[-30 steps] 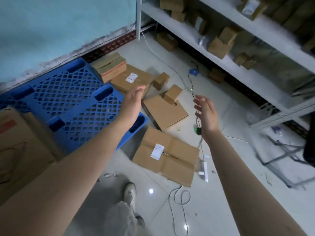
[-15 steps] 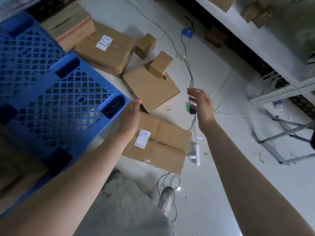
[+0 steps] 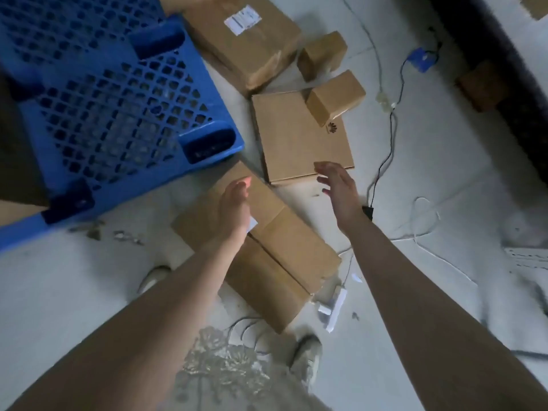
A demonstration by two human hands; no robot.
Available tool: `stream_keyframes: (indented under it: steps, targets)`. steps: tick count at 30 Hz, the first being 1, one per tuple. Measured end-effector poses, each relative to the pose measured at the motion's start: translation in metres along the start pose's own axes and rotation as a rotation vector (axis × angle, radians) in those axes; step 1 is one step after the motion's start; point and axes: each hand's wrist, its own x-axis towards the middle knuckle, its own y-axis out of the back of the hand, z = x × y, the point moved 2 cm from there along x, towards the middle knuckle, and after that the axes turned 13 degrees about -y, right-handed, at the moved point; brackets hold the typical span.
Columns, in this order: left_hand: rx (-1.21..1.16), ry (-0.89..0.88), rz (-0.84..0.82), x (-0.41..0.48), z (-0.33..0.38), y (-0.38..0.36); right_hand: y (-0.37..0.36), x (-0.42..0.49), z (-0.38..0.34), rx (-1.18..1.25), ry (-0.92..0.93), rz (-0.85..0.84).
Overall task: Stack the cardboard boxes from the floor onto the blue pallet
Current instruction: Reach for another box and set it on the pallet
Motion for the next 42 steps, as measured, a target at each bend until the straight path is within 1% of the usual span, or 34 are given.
stream_keyframes:
  steps: [4, 7, 9, 11, 14, 16, 18, 20, 24, 27, 29, 32, 35, 38, 40, 42]
  targets:
    - [-0.137, -0.009, 0.176, -0.016, -0.044, -0.020, 0.000, 0.034, 0.049, -0.025, -0.032, -0.137]
    - [-0.234, 0.057, 0.319, -0.024, -0.088, -0.009, 0.001, 0.057, 0.084, -0.052, -0.032, -0.169]
    - [-0.224, 0.109, 0.332, -0.032, -0.118, 0.000, 0.003, 0.073, 0.110, -0.037, -0.046, -0.187]
    - [-0.173, 0.168, 0.339, -0.042, -0.157, 0.006, 0.005, 0.089, 0.147, -0.093, -0.099, -0.212]
    - [-0.079, 0.261, 0.459, -0.057, -0.224, 0.011, 0.010, 0.114, 0.202, -0.237, -0.144, -0.232]
    - [-0.061, 0.291, 0.506, -0.064, -0.263, 0.008, 0.010, 0.133, 0.229, -0.323, -0.162, -0.207]
    - [0.000, 0.346, 0.504, -0.068, -0.296, 0.002, 0.010, 0.154, 0.249, -0.421, -0.208, -0.149]
    - [0.040, 0.393, 0.524, -0.069, -0.320, -0.004, 0.006, 0.172, 0.265, -0.504, -0.248, -0.138]
    - [-0.114, 0.504, 0.539, -0.064, -0.359, -0.012, -0.011, 0.198, 0.281, -0.642, -0.243, -0.153]
    - [-0.233, 0.573, 0.492, -0.064, -0.382, -0.014, -0.024, 0.196, 0.292, -0.778, -0.202, -0.122]
    - [-0.268, 0.553, 0.468, -0.063, -0.391, -0.017, -0.029, 0.193, 0.298, -0.801, -0.153, -0.071]
    - [-0.302, 0.507, 0.493, -0.060, -0.398, -0.017, -0.035, 0.187, 0.300, -0.819, -0.134, -0.016]
    - [-0.326, 0.482, 0.530, -0.067, -0.395, -0.010, -0.035, 0.175, 0.306, -0.775, -0.148, -0.046]
    - [-0.275, 0.461, 0.585, -0.075, -0.384, 0.011, -0.033, 0.149, 0.311, -0.698, -0.155, -0.086]
    - [-0.228, 0.425, 0.608, -0.082, -0.369, 0.030, -0.034, 0.127, 0.311, -0.643, -0.162, -0.074]
    - [-0.184, 0.382, 0.585, -0.092, -0.350, 0.052, -0.036, 0.101, 0.308, -0.603, -0.168, -0.049]
